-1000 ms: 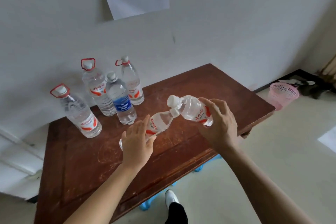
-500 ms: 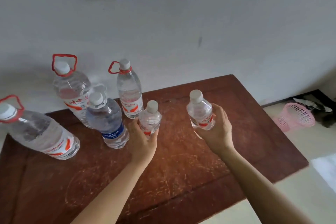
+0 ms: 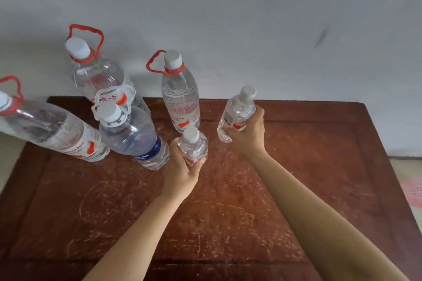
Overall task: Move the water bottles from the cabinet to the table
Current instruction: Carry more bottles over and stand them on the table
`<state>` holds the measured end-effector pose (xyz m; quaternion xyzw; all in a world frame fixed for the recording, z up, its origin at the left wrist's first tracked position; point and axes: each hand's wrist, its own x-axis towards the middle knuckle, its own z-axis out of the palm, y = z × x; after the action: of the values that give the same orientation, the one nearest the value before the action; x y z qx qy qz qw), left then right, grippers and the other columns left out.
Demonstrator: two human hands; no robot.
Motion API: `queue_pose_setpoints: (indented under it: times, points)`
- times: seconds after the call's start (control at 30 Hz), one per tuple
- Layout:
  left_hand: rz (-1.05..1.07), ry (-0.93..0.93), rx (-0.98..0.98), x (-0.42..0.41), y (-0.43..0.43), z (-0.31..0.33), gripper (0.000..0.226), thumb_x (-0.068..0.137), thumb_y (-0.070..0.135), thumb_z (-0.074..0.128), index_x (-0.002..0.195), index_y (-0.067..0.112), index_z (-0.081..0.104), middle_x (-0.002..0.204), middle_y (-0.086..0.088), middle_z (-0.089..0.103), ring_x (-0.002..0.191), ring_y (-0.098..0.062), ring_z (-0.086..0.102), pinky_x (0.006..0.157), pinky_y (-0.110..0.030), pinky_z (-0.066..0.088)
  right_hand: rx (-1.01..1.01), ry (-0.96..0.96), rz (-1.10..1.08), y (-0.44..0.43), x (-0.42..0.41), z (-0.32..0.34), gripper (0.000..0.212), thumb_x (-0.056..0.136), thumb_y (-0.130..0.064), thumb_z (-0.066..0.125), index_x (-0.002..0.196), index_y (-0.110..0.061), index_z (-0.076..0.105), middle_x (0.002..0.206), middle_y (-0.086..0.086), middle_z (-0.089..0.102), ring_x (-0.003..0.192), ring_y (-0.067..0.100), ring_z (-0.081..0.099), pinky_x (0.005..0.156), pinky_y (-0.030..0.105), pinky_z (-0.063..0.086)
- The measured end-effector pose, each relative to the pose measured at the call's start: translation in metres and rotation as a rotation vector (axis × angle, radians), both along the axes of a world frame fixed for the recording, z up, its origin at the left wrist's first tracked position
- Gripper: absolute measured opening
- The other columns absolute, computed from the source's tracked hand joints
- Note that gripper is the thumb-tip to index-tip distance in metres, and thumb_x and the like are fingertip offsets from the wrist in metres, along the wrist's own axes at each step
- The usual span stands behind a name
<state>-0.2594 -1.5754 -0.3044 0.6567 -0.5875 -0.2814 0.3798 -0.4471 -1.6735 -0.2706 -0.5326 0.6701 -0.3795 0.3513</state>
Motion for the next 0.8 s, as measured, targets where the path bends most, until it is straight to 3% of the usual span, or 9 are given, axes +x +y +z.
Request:
queue_pose_setpoints:
  times: [0.2,0.33,0.47,0.53,0.63,0.8]
  points:
    - [0.038,-0.017,-0.021,-0.004,-0.001,-0.003,0.083,0.084,0.022,0.080,0.144,0.023,0.022,0.135,-0.011,0.056,0.126,-0.014,0.051,0.103,0.000,0.027,0.024,-0.011,0.157,-0.040,0.012,-0.021,0.084,0.072,-0.017,0.089,0.137,-0.012,0.035,0.131,0.008,0.050,0.116,0.024,0.055,0.091,0.034,0.048]
    - [0.016,-0.031,0.001,-0.001,-0.003,-0.005,0.086,0.084,0.024,0.080,0.145,0.027,0.019,0.138,-0.007,0.053,0.129,-0.009,0.045,0.104,0.002,0.022,0.027,0.044,0.285,-0.042,0.008,-0.032,0.085,0.078,-0.024,0.086,0.144,-0.023,0.032,0.138,0.003,0.052,0.118,0.017,0.055,0.092,0.031,0.048]
    - [0.011,0.002,0.038,0.000,-0.002,-0.006,0.082,0.085,0.025,0.079,0.147,0.020,0.025,0.140,-0.007,0.053,0.129,-0.009,0.048,0.105,-0.003,0.027,0.111,0.111,0.255,-0.040,0.000,-0.032,0.083,0.081,-0.038,0.082,0.147,-0.026,0.032,0.141,0.003,0.054,0.121,0.023,0.058,0.097,0.039,0.051]
    - [-0.013,0.023,0.052,0.001,-0.002,-0.007,0.078,0.085,0.028,0.078,0.145,0.019,0.028,0.140,-0.006,0.053,0.131,-0.011,0.049,0.109,-0.010,0.032,0.171,0.273,0.309,-0.030,-0.009,-0.034,0.082,0.087,-0.046,0.076,0.151,-0.023,0.031,0.146,0.005,0.052,0.129,0.026,0.055,0.103,0.044,0.048]
    - [-0.016,0.091,0.204,0.002,0.004,-0.016,0.073,0.088,0.026,0.076,0.147,0.013,0.034,0.145,-0.005,0.051,0.133,-0.019,0.052,0.111,-0.038,0.045,0.262,0.385,0.347,0.013,-0.024,-0.045,0.080,0.094,-0.049,0.066,0.157,-0.022,0.026,0.154,0.006,0.044,0.136,0.026,0.049,0.108,0.045,0.044]
    - [0.100,-0.151,0.314,-0.004,0.054,-0.036,0.050,0.100,0.029,0.059,0.143,0.007,0.046,0.144,-0.010,0.051,0.128,-0.023,0.055,0.100,-0.023,0.041,0.203,0.471,0.366,0.109,-0.042,-0.065,0.059,0.099,-0.044,0.060,0.150,-0.023,0.040,0.140,0.002,0.053,0.121,0.023,0.057,0.096,0.040,0.050]
